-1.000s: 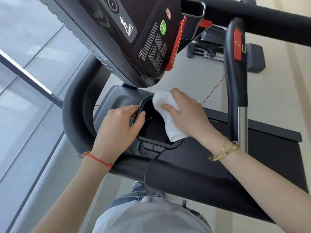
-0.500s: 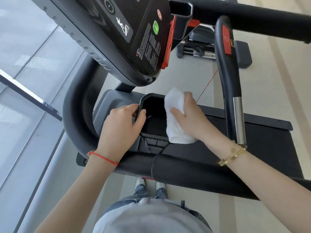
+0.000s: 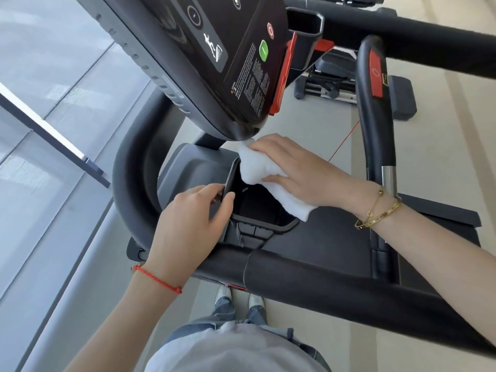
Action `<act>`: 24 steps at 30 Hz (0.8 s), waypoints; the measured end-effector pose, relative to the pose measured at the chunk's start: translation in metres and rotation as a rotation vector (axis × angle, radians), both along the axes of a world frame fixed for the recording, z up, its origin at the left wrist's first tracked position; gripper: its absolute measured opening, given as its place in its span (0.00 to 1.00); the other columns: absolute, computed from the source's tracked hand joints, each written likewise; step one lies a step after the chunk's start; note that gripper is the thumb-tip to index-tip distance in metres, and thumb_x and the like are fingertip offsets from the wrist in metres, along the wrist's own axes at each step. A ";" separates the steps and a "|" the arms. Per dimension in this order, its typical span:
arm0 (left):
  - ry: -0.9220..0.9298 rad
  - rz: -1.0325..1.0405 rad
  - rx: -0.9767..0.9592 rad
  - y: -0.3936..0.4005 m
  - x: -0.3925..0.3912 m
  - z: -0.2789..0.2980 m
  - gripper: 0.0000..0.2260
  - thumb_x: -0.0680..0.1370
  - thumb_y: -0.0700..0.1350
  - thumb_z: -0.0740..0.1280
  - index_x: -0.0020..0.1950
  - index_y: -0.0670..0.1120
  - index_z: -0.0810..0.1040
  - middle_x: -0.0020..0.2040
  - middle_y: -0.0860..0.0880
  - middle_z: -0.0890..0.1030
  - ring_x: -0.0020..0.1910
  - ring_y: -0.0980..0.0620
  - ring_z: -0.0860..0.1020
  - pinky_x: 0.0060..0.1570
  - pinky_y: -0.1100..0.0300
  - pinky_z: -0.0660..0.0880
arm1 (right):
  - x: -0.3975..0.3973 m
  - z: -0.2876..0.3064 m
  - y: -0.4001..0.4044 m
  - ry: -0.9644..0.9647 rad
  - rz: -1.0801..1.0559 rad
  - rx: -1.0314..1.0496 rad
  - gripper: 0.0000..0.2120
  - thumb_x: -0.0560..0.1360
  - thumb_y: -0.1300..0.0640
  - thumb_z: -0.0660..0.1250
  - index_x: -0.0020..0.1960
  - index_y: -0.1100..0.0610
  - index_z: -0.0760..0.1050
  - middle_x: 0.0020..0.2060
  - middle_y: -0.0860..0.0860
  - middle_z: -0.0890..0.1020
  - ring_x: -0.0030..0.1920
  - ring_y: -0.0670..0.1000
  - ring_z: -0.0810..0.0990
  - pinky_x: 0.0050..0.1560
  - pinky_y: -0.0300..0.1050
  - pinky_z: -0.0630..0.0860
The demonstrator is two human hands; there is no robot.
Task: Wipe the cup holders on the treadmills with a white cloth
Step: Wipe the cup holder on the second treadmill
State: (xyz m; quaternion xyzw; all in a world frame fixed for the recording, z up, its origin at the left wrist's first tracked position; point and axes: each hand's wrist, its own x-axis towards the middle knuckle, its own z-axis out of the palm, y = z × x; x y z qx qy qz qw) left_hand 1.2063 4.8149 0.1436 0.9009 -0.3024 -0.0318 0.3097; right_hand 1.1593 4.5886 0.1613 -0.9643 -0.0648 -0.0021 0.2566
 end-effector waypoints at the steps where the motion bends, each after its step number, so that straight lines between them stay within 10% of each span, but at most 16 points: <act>1: 0.000 0.013 -0.009 0.001 -0.002 0.000 0.15 0.80 0.56 0.62 0.57 0.50 0.82 0.45 0.54 0.83 0.43 0.53 0.79 0.40 0.56 0.76 | 0.003 0.000 0.001 -0.020 0.053 -0.037 0.24 0.80 0.51 0.63 0.74 0.53 0.61 0.69 0.48 0.67 0.67 0.48 0.66 0.68 0.36 0.61; 4: -0.015 0.030 -0.040 0.001 -0.004 0.000 0.14 0.81 0.55 0.62 0.55 0.50 0.83 0.43 0.56 0.83 0.41 0.54 0.79 0.39 0.55 0.77 | 0.015 -0.002 0.002 -0.113 0.201 -0.168 0.26 0.80 0.54 0.64 0.74 0.61 0.63 0.70 0.56 0.68 0.69 0.50 0.64 0.71 0.30 0.52; 10: -0.076 0.081 0.002 0.006 -0.010 0.004 0.11 0.77 0.51 0.62 0.35 0.52 0.69 0.29 0.56 0.69 0.32 0.54 0.68 0.30 0.66 0.62 | 0.047 -0.013 0.022 -0.238 0.505 -0.299 0.19 0.75 0.60 0.70 0.65 0.62 0.73 0.60 0.57 0.77 0.61 0.56 0.75 0.69 0.49 0.64; 16: -0.073 0.102 -0.002 0.012 -0.017 0.006 0.13 0.76 0.54 0.61 0.49 0.53 0.84 0.39 0.58 0.82 0.41 0.55 0.78 0.40 0.61 0.72 | 0.047 -0.013 0.013 -0.303 0.480 -0.270 0.16 0.75 0.60 0.70 0.62 0.59 0.75 0.56 0.54 0.78 0.57 0.55 0.76 0.66 0.47 0.67; 24: -0.030 0.144 -0.045 0.009 -0.018 0.009 0.11 0.75 0.52 0.64 0.52 0.53 0.84 0.43 0.60 0.83 0.46 0.57 0.80 0.43 0.61 0.75 | 0.031 -0.002 -0.010 0.059 0.183 -0.130 0.23 0.80 0.42 0.58 0.73 0.45 0.60 0.68 0.42 0.67 0.63 0.49 0.72 0.56 0.53 0.75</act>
